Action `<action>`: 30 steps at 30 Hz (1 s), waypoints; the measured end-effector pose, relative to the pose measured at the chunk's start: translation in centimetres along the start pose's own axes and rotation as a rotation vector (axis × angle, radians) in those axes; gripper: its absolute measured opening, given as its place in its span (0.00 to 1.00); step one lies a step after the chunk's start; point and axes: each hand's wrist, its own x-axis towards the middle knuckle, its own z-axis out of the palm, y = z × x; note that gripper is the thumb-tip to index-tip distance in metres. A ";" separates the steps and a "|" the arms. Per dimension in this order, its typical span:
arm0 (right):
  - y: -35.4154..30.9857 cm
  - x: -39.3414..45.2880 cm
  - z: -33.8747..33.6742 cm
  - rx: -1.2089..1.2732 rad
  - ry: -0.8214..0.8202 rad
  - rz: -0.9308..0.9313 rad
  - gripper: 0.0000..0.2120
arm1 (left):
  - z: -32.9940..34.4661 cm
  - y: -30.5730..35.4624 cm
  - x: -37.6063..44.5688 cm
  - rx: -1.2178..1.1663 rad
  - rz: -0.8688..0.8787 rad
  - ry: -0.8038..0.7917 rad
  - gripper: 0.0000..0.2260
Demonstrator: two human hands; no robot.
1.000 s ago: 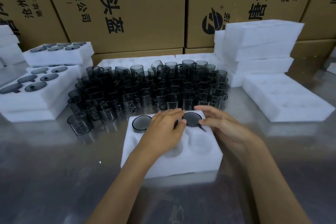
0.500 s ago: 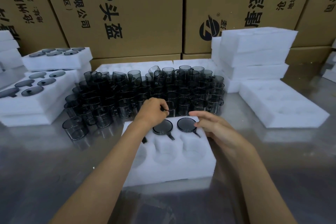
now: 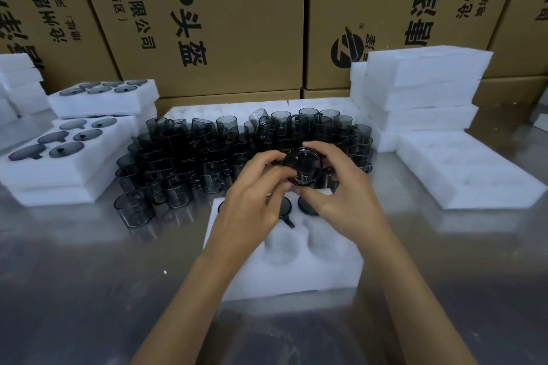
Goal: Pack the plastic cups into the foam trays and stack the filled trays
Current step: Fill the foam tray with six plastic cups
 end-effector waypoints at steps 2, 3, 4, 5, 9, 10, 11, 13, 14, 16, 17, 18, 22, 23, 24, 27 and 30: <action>-0.4 -0.4 -0.1 -0.035 0.029 -0.007 0.27 | -0.2 0.3 -0.5 -0.148 -0.122 0.012 0.22; -0.5 -0.6 -0.3 -0.024 0.042 0.006 0.26 | -0.3 0.5 -0.6 -0.230 -0.197 0.018 0.26; -0.6 -0.8 -0.4 -0.013 0.051 0.028 0.26 | -0.4 0.7 -0.5 -0.286 -0.253 0.022 0.27; -0.6 -1.0 -0.5 -0.009 0.057 0.051 0.26 | -0.4 0.9 -0.5 -0.314 -0.281 0.022 0.26; -0.8 -1.7 -1.0 0.010 0.068 0.109 0.25 | -0.6 1.7 -0.3 -0.453 -0.304 -0.039 0.17; -0.8 -2.0 -1.1 0.016 0.064 0.121 0.26 | -0.8 1.9 -0.2 -0.511 -0.342 -0.056 0.15; -0.8 -2.4 -1.3 0.027 0.052 0.132 0.27 | -0.8 2.1 -0.1 -0.550 -0.387 -0.076 0.12; -0.6 -3.0 -1.7 0.075 0.002 0.155 0.26 | -0.7 2.3 -0.1 -0.547 -0.466 -0.134 0.09; -0.6 -3.3 -1.9 0.091 -0.025 0.168 0.24 | -0.6 2.2 -0.2 -0.525 -0.486 -0.173 0.09; -0.4 -3.6 -2.4 0.057 -0.068 0.193 0.23 | -0.4 2.1 -0.4 -0.504 -0.498 -0.269 0.08; -0.3 -3.6 -2.6 0.022 -0.095 0.208 0.24 | -0.3 2.0 -0.5 -0.508 -0.500 -0.314 0.08; -0.2 -3.6 -2.8 -0.008 -0.126 0.224 0.25 | -0.4 1.9 -0.6 -0.514 -0.500 -0.348 0.08; 0.2 -3.6 -3.2 0.011 -0.228 0.235 0.26 | -0.5 1.6 -0.6 -0.509 -0.503 -0.402 0.09; 0.3 -3.6 -3.3 0.027 -0.246 0.239 0.26 | -0.6 1.7 -0.6 -0.506 -0.499 -0.412 0.09; 0.4 -3.7 -3.4 0.032 -0.261 0.246 0.27 | -0.6 1.7 -0.7 -0.503 -0.496 -0.422 0.09; 0.4 -3.7 -3.6 0.021 -0.306 0.266 0.29 | -0.8 1.6 -0.6 -0.485 -0.499 -0.443 0.08; 0.1 -3.9 -3.4 0.026 -0.349 0.276 0.28 | -1.0 1.5 -0.7 -0.435 -0.503 -0.484 0.07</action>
